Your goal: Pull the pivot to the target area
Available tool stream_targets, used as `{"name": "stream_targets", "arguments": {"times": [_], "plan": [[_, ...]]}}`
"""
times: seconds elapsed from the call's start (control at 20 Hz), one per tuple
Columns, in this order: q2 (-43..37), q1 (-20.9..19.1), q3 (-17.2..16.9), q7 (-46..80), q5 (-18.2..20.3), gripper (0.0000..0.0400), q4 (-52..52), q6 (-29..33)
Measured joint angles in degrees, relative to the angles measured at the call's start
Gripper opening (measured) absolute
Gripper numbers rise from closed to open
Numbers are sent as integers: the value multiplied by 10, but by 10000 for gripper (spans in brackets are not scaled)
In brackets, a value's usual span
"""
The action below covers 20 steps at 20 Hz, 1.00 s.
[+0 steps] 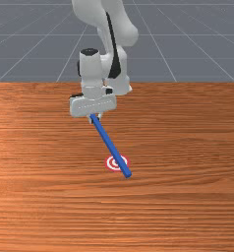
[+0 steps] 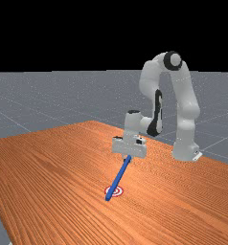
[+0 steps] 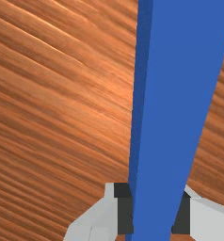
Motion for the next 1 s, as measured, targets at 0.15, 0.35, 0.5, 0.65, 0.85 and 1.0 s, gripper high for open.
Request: {"name": "stream_targets", "arguments": {"times": [0.15,0.35,0.5,0.65,0.85,1.0], "plan": [[-17,-17,12,2,11,95,-25,-1],[41,11,19,-1,26,96,91,-119],[64,38,-3,16,6,96,119,-71],[123,137,-115,61,-43,96,140,17],[162,180,-172,81,-64,216,165,52],[163,195,-198,82,-66,367,170,76]]}}
